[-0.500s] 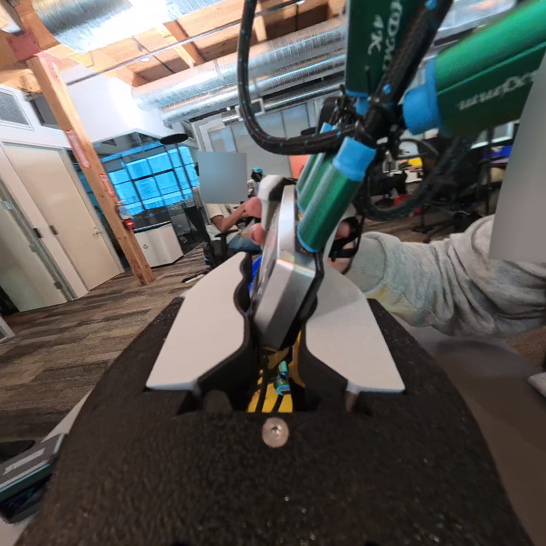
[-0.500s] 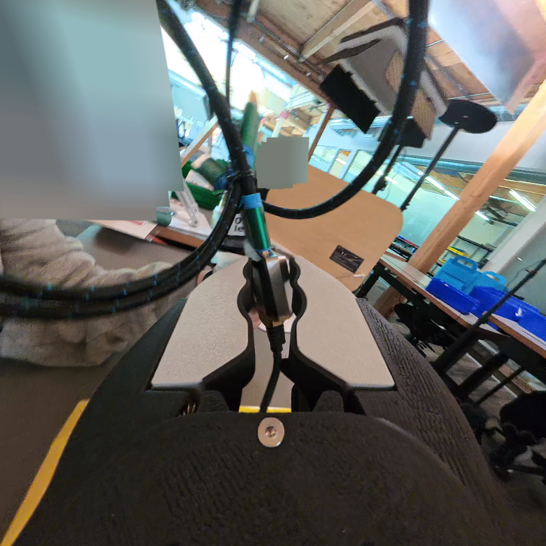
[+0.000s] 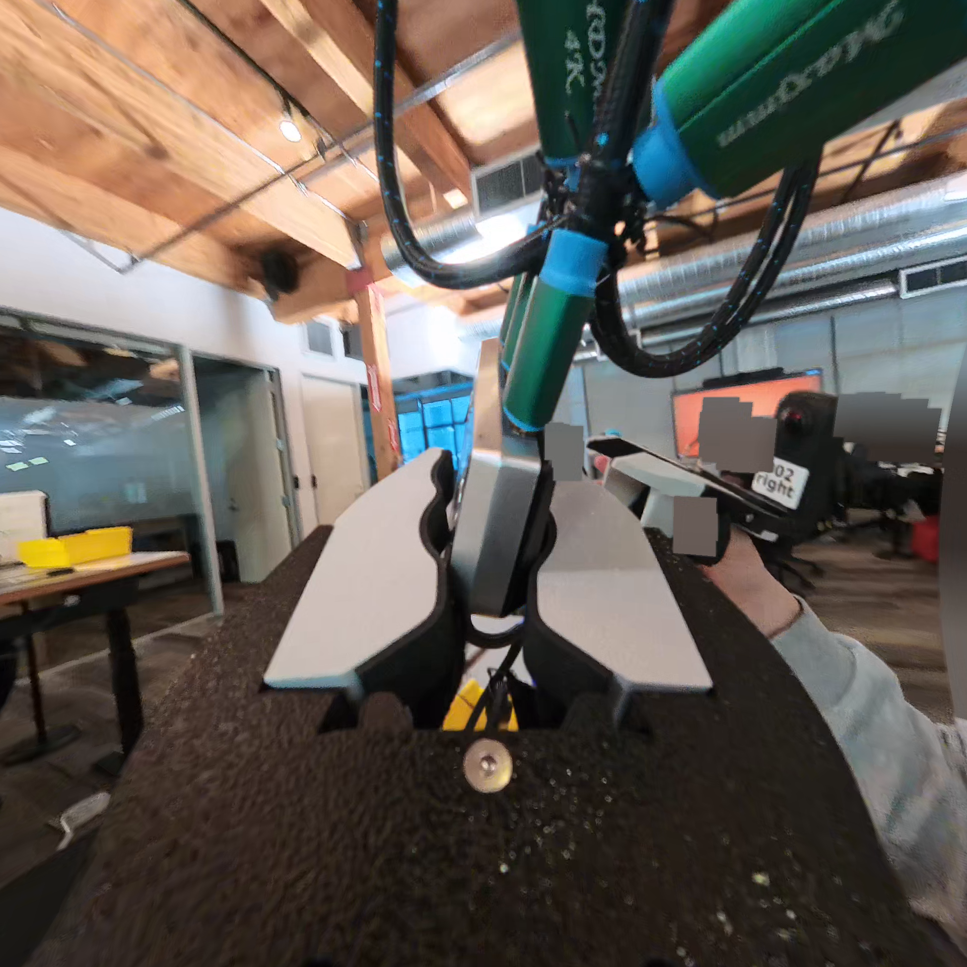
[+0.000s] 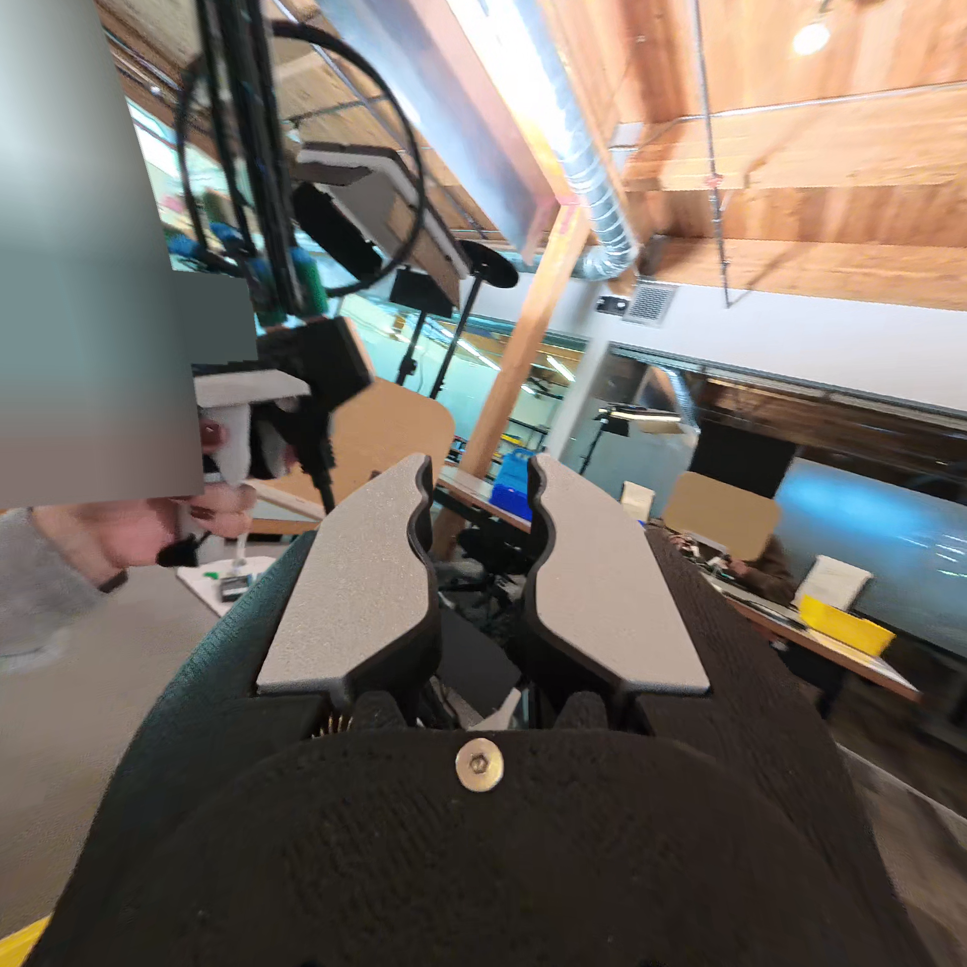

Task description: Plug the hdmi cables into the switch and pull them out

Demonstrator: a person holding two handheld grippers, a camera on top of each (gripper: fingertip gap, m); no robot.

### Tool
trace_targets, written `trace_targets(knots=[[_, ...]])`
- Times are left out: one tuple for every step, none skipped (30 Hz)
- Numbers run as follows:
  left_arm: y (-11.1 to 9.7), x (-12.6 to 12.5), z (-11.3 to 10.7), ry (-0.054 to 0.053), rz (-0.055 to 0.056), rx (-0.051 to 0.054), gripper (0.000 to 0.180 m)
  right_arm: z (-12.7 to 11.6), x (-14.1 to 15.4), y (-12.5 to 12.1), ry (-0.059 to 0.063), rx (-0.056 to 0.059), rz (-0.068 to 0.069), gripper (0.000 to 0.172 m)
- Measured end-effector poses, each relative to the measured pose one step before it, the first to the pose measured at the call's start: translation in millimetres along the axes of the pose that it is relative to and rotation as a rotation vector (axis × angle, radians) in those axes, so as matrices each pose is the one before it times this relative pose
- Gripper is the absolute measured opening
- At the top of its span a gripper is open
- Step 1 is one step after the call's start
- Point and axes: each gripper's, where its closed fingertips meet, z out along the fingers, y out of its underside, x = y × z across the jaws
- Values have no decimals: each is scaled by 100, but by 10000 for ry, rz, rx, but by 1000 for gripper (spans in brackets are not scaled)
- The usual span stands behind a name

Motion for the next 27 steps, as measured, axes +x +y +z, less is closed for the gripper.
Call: trace_targets(knots=[[-1006,-185,-575,-254,215,305,27,-234,300,-357,177,102,-79,33],[-977,-190,-523,-278,277,313,27,-211,315,-222,139,-1,-42,33],[-964,-230,-476,-310,245,330,27,-214,411,-100,178,-49,-7,32],[-891,-243,-401,-291,158,295,27,-202,422,-71,180,-19,17,33],[-776,-146,-328,-193,59,228,27,-204,335,-98,113,46,27,32],[-610,-160,-270,-179,39,126,27,-165,270,-99,71,62,69,31],[-399,-171,-233,-154,100,-34,27,-141,266,-48,71,23,120,30],[-217,-224,-220,-186,182,-180,27,-106,238,37,48,-22,133,30],[-100,-326,-247,-259,269,-267,27,-96,113,62,-33,-33,93,30],[7,-312,-275,-261,278,-347,27,-85,47,77,-61,-30,50,30],[194,-202,-278,-143,255,-480,27,-86,77,114,-36,-59,11,30],[424,-28,-318,28,207,-619,27,-77,34,154,-56,-79,-50,30],[709,96,-317,138,186,-729,28,-82,-13,212,-95,-106,-92,29],[878,56,-293,85,178,-757,28,-53,-36,295,-123,-159,-99,29],[971,-67,-199,-86,248,-732,28,-35,-32,345,-129,-188,-90,28],[1004,-207,-103,-278,371,-663,27,-16,51,357,-81,-180,-62,28],[1121,-279,18,-370,362,-730,27,-5,150,317,-19,-147,-19,29],[1216,-194,92,-314,334,-805,27,20,154,247,-9,-94,15,29],[1269,-64,178,-204,224,-820,27,36,87,149,-44,-25,33,29],[1172,85,269,-76,91,-740,27,69,41,87,-66,22,58,28],[1008,229,329,72,5,-620,27,82,8,72,-77,50,88,29],[860,219,367,89,-56,-496,27,118,-49,89,-112,89,132,29],[683,98,356,6,-23,-405,27,158,-115,163,-167,118,215,28],[501,-99,290,-164,37,-334,27,234,-117,289,-198,98,339,27],[358,-221,199,-280,120,-280,27,275,-79,416,-196,12,419,26],[268,-194,121,-246,144,-236,27,282,-45,466,-175,-42,383,27],[202,-111,127,-159,136,-163,27,258,-32,407,-140,-36,271,27]])
